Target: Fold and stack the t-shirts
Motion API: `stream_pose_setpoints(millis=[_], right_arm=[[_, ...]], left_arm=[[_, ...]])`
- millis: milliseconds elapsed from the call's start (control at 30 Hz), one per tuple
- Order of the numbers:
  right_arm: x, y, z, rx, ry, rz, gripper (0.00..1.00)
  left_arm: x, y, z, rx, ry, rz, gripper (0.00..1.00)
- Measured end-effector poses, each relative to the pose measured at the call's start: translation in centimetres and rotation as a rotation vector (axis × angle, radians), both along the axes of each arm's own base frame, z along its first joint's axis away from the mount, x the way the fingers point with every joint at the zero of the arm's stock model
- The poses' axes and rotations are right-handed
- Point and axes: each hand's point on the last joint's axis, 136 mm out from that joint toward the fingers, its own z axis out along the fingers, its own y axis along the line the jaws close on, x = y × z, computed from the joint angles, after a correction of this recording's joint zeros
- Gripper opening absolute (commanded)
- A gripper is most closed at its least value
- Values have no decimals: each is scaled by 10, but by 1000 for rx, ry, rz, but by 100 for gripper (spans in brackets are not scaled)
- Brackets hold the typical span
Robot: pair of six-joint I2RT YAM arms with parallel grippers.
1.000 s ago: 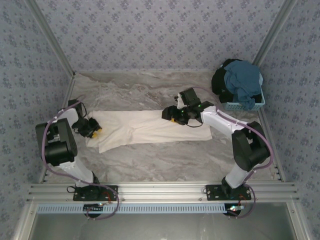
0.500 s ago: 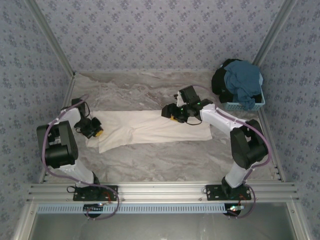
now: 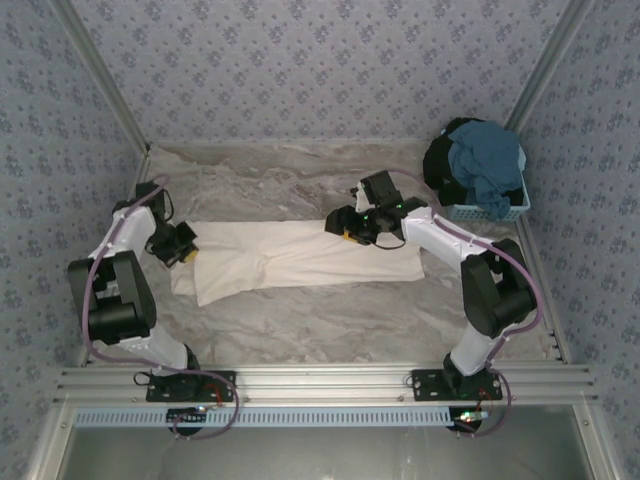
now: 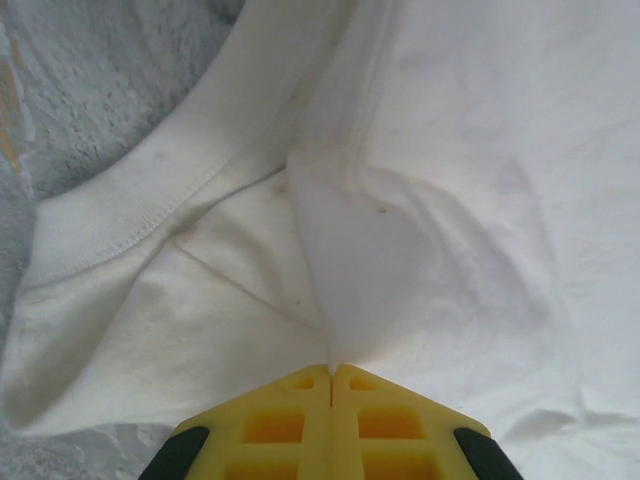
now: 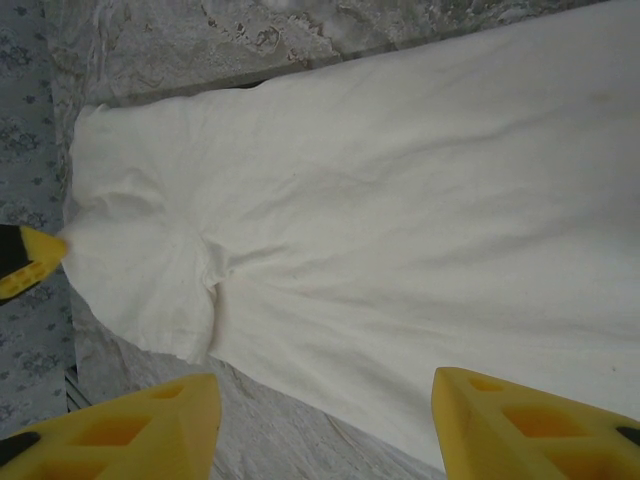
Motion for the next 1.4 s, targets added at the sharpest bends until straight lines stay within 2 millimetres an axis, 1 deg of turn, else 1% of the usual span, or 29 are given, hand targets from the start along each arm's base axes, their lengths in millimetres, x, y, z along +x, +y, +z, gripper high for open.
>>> stream_pose_setpoints(millis=[133,200,267,333,467,533,600,733,800,833,867,933,967,1000,1067,1100,1133,1200,1267,1300,1367,1400], right_arm=[[0,-1,0,-1,1,-2,60],[0,-1,-1,-3,5,-3,60],[0,-2,-2,-6,11,-5,60],[0,-3,-3,-8,15,-7,60],[1,-4,-3,-8,16,-10,59],[1,-4,-3,-9,16,-10,59],[0,-5,-4,-10,17,-10,59],[1,-8,-5,-19,22,-21,59],[3,-13,-7,-32,23,-35,59],[2,-17,-9,-40,27,-43,59],[1,-21,-13,-52,36,-54,59],[1,-31,-18,-74,48,-76,59],[1,-36,-20,-85,52,-89,58],[2,-42,-22,-96,55,-103,58],[5,-54,-24,-124,48,-125,56],[7,-63,-25,-141,41,-139,54],[8,-71,-27,-158,38,-150,51],[11,-93,-34,-204,43,-185,47],[13,-113,-41,-251,53,-215,44],[14,-124,-44,-275,57,-230,43],[17,-138,-49,-323,64,-242,40],[20,-142,-52,-348,67,-241,39]], left_arm=[[13,2,22,11,-10,24,0],[23,4,31,16,-13,31,0],[32,6,37,17,-6,35,0],[39,7,37,19,9,34,0],[50,11,26,30,64,33,0],[55,13,17,36,93,32,0],[58,15,3,45,131,25,0],[54,22,-26,84,214,11,0],[52,26,-36,111,246,1,0],[51,28,-39,123,256,-2,2],[49,30,-41,139,265,-8,10],[48,35,-41,172,271,-25,31],[49,37,-40,195,271,-33,37],[50,41,-38,219,266,-38,39],[51,46,-32,275,257,-45,47],[51,47,-26,305,245,-46,48],[49,46,-19,325,231,-48,48],[41,34,-2,347,174,-46,46],[26,16,13,332,128,-42,43],[17,4,18,309,107,-40,41],[5,-20,21,252,80,-34,38],[0,-32,18,213,77,-28,38]])
